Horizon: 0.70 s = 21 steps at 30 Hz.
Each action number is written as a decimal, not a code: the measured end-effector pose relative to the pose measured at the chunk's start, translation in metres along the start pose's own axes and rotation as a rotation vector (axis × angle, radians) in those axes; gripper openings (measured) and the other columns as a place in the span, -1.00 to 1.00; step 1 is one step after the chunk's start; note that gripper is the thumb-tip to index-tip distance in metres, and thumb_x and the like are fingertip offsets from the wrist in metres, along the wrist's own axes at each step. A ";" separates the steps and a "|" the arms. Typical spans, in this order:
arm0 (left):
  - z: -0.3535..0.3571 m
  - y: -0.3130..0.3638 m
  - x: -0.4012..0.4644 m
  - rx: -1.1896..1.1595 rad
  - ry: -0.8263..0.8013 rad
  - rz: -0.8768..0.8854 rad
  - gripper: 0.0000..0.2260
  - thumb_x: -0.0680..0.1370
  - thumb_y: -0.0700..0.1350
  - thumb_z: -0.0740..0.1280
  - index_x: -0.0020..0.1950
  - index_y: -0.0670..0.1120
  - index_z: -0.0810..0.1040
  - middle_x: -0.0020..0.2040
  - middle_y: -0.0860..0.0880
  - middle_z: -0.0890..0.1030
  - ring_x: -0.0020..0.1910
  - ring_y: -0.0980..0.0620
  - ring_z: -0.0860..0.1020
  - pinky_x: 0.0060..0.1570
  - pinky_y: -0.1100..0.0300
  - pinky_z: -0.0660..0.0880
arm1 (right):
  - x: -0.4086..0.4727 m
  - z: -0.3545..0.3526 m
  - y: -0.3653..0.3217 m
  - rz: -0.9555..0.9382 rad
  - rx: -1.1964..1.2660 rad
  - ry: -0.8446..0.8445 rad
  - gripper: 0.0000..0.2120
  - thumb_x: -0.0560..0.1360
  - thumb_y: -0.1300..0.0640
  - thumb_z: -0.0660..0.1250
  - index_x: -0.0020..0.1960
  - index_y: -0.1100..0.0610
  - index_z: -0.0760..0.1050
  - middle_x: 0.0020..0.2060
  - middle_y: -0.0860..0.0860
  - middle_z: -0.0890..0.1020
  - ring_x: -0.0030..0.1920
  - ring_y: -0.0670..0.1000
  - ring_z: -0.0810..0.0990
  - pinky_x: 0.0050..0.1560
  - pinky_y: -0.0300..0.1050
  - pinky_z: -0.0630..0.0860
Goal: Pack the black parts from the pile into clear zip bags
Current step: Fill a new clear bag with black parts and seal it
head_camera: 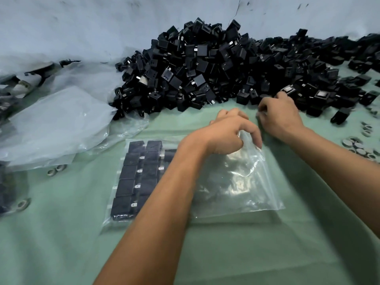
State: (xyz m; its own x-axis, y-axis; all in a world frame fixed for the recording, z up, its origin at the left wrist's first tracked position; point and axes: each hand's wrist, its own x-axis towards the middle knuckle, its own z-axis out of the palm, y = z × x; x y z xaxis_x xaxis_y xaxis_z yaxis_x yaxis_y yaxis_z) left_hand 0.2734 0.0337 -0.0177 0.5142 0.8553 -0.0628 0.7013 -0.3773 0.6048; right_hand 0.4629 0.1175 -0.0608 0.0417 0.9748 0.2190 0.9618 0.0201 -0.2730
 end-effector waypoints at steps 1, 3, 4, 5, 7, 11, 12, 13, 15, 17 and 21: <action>-0.002 -0.002 -0.001 0.001 0.006 0.001 -0.49 0.48 -0.41 0.25 -0.09 0.25 0.65 0.31 0.07 0.39 0.40 0.03 0.22 0.43 -0.05 0.27 | -0.001 -0.001 0.002 -0.005 0.020 0.015 -0.82 0.57 0.01 0.43 0.05 0.12 0.60 0.03 0.15 0.48 0.16 0.29 0.51 0.12 0.07 0.47; -0.008 -0.005 -0.003 0.012 0.015 0.008 -0.62 0.48 -0.35 0.35 -0.13 0.18 0.64 0.27 0.04 0.43 0.36 0.00 0.25 0.44 -0.06 0.26 | -0.003 -0.002 0.007 0.023 0.031 0.082 -0.74 0.52 -0.05 0.49 -0.04 0.11 0.53 -0.01 0.12 0.51 0.09 0.25 0.54 0.05 0.05 0.46; -0.011 -0.006 -0.004 0.021 0.020 0.015 -0.67 0.48 -0.31 0.39 -0.14 0.16 0.64 0.25 0.02 0.45 0.35 -0.01 0.25 0.44 -0.04 0.25 | -0.003 -0.001 0.008 0.037 0.027 0.130 -0.69 0.51 -0.07 0.51 -0.01 0.12 0.49 0.04 0.14 0.51 0.09 0.25 0.53 0.06 0.08 0.48; -0.014 -0.006 -0.006 0.026 0.023 0.021 -0.71 0.47 -0.28 0.42 -0.15 0.15 0.64 0.24 0.01 0.46 0.34 -0.02 0.26 0.44 -0.01 0.24 | -0.003 -0.001 0.009 0.043 0.023 0.163 -0.64 0.50 -0.07 0.51 0.08 0.12 0.46 0.13 0.17 0.49 0.13 0.26 0.52 0.09 0.12 0.50; -0.019 -0.008 -0.008 0.023 0.028 0.024 -0.75 0.46 -0.24 0.48 -0.15 0.15 0.65 0.24 0.01 0.47 0.35 -0.02 0.27 0.41 0.05 0.24 | 0.000 0.001 0.010 0.031 0.009 0.122 -0.52 0.53 -0.07 0.49 0.33 0.06 0.40 0.29 0.21 0.41 0.25 0.29 0.46 0.19 0.20 0.51; -0.029 -0.012 -0.011 -0.022 0.024 0.002 -0.72 0.43 -0.18 0.57 -0.22 0.22 0.65 0.26 0.03 0.48 0.41 -0.02 0.33 0.42 -0.01 0.30 | 0.010 0.000 0.013 -0.010 0.082 0.038 -0.51 0.52 -0.09 0.49 0.37 0.01 0.42 0.22 0.18 0.52 0.25 0.27 0.49 0.21 0.13 0.47; -0.032 -0.013 -0.013 -0.041 0.018 -0.001 -0.72 0.43 -0.17 0.58 -0.24 0.23 0.66 0.26 0.04 0.49 0.41 0.00 0.35 0.44 -0.05 0.31 | 0.009 -0.001 0.013 -0.013 0.128 0.048 -0.55 0.50 -0.08 0.52 0.29 0.03 0.45 0.14 0.15 0.55 0.18 0.25 0.53 0.16 0.09 0.47; -0.034 -0.014 -0.014 -0.050 0.012 0.001 -0.73 0.43 -0.16 0.58 -0.23 0.24 0.67 0.25 0.06 0.50 0.41 0.02 0.37 0.44 -0.07 0.33 | 0.006 -0.003 0.011 -0.015 0.164 0.044 -0.60 0.49 -0.05 0.54 0.22 0.04 0.47 0.08 0.12 0.58 0.12 0.23 0.56 0.12 0.06 0.48; -0.036 -0.017 -0.015 -0.049 0.006 0.001 -0.77 0.42 -0.14 0.59 -0.19 0.22 0.70 0.22 0.09 0.53 0.37 0.06 0.43 0.41 -0.08 0.38 | -0.001 -0.008 0.006 -0.028 0.244 0.018 -0.67 0.48 0.03 0.55 0.16 0.05 0.51 0.01 0.09 0.64 0.02 0.18 0.60 0.07 0.01 0.52; -0.039 -0.019 -0.017 -0.051 0.008 0.004 -0.80 0.41 -0.12 0.60 -0.16 0.20 0.73 0.18 0.15 0.54 0.32 0.08 0.46 0.38 -0.07 0.41 | -0.014 -0.020 -0.001 -0.067 0.401 -0.030 -0.70 0.47 0.07 0.56 0.14 0.06 0.57 -0.07 0.04 0.66 -0.12 0.10 0.64 -0.07 -0.05 0.53; -0.044 -0.018 -0.019 -0.088 0.057 0.056 -0.81 0.39 -0.11 0.62 -0.14 0.18 0.74 0.17 0.14 0.52 0.31 0.12 0.45 0.40 0.02 0.37 | -0.053 -0.063 -0.008 -0.244 0.709 -0.614 -0.87 0.50 0.22 0.53 0.04 0.11 0.68 -0.19 0.04 0.71 -0.38 -0.01 0.56 -0.43 -0.13 0.44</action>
State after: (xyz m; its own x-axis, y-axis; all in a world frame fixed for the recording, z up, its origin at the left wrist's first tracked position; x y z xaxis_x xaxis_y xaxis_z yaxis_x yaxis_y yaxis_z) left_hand 0.2287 0.0401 0.0076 0.5205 0.8537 0.0168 0.6253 -0.3945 0.6734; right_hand 0.4704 0.0515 -0.0115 -0.4792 0.8683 -0.1285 0.5306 0.1700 -0.8304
